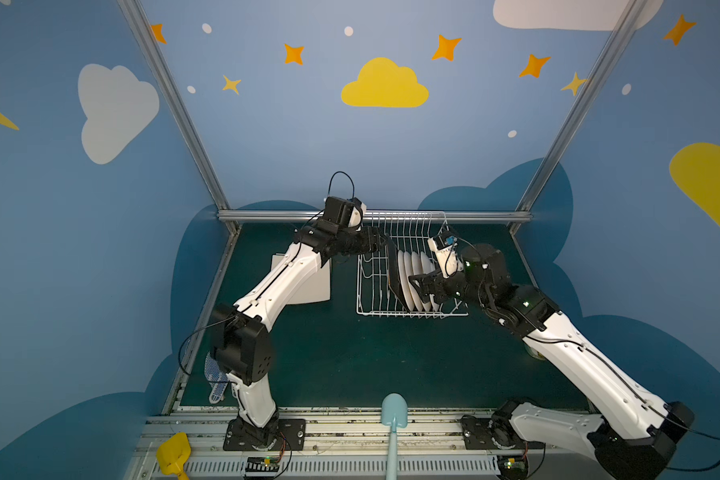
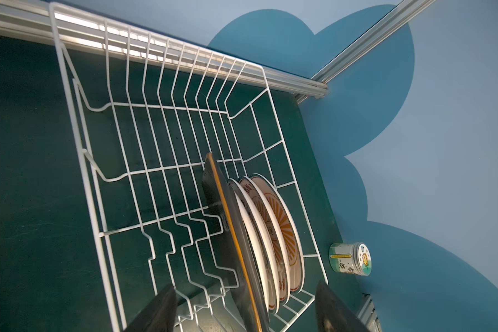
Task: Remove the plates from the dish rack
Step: 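Move the left gripper over the rack to the dark square plate's top edge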
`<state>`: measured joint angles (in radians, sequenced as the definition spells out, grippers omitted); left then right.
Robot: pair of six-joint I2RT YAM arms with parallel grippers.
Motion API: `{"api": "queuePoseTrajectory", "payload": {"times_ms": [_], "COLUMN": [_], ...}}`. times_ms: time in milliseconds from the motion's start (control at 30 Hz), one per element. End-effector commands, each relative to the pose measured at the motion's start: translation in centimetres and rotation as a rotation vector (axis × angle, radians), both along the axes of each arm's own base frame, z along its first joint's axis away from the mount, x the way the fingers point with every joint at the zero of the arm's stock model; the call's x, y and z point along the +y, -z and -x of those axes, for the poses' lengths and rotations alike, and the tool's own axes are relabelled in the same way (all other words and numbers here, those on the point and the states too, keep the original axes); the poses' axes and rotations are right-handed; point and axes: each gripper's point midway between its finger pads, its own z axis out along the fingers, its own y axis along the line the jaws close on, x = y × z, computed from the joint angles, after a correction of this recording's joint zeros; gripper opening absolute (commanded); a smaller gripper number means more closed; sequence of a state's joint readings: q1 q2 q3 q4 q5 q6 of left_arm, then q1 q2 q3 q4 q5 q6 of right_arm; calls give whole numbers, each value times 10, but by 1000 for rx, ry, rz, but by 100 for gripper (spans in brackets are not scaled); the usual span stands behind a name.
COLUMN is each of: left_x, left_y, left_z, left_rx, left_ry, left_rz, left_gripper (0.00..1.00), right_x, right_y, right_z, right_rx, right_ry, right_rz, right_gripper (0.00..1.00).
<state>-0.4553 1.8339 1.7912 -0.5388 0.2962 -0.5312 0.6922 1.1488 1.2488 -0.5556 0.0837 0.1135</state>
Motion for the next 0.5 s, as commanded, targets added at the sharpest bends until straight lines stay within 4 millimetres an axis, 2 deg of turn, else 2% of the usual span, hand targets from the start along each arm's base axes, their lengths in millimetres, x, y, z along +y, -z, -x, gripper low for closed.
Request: {"api": "queuePoseTrajectory", "payload": {"times_ms": [0,233,467], "left_x": [-11,-40,-54], "left_y": [13,37,55], "left_z": [2,-8,-17], "left_rx": [62,124,166], "left_ry": [26,53,48], "left_rz": [-27,-84,-134], "left_gripper": [72,63,51], "right_x": [-10,-17,-20], "right_y": [-8,-5,-1], "right_z": [-2,-1,1], "right_rx": [-36,-47,-40], "right_ry": [47,63,67], "right_rz": [-5,12,19], "right_gripper": [92,92,92]}}
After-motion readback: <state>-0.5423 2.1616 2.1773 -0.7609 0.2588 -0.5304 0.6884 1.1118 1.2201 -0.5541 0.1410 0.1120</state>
